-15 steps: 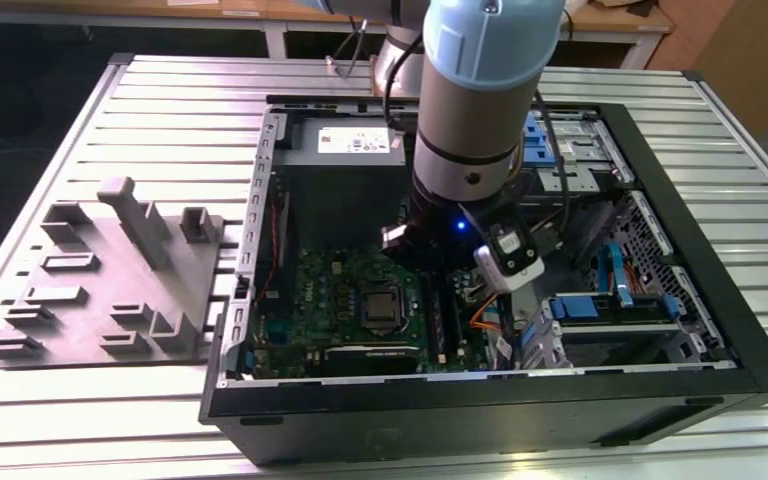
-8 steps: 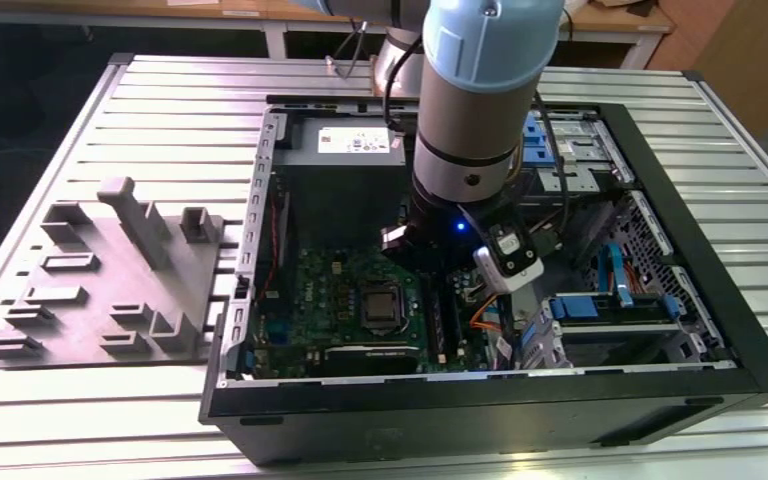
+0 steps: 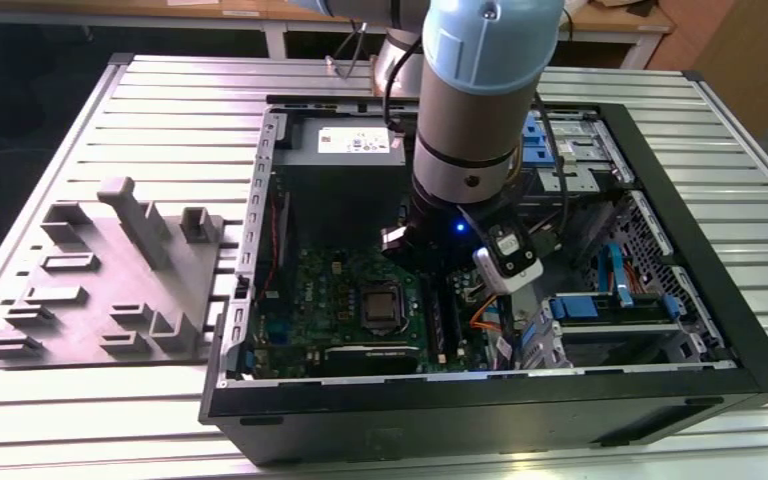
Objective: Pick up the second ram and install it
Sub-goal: 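Insert the second ram into the second slot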
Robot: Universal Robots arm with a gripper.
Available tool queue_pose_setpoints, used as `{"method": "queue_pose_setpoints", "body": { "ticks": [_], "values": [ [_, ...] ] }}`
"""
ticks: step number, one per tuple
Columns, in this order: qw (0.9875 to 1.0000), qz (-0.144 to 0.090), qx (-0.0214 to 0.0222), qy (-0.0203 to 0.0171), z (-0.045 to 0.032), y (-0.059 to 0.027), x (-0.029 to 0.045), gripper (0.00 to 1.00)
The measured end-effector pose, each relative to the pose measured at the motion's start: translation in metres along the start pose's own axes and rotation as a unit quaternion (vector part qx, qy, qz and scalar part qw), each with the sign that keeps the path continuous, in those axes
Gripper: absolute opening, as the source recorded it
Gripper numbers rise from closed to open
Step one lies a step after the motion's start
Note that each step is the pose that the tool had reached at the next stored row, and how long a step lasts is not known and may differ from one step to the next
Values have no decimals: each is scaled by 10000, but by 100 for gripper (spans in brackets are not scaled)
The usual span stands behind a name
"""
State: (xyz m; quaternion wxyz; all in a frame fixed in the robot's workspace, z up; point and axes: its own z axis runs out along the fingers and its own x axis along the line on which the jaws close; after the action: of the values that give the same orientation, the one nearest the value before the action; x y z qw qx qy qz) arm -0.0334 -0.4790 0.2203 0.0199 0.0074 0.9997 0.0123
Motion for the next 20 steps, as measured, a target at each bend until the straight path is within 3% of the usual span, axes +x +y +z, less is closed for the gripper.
{"method": "queue_pose_setpoints", "body": {
  "ticks": [20],
  "values": [
    [10000, 0, -13, 2, 64, -4, 3, 11]
  ]
}}
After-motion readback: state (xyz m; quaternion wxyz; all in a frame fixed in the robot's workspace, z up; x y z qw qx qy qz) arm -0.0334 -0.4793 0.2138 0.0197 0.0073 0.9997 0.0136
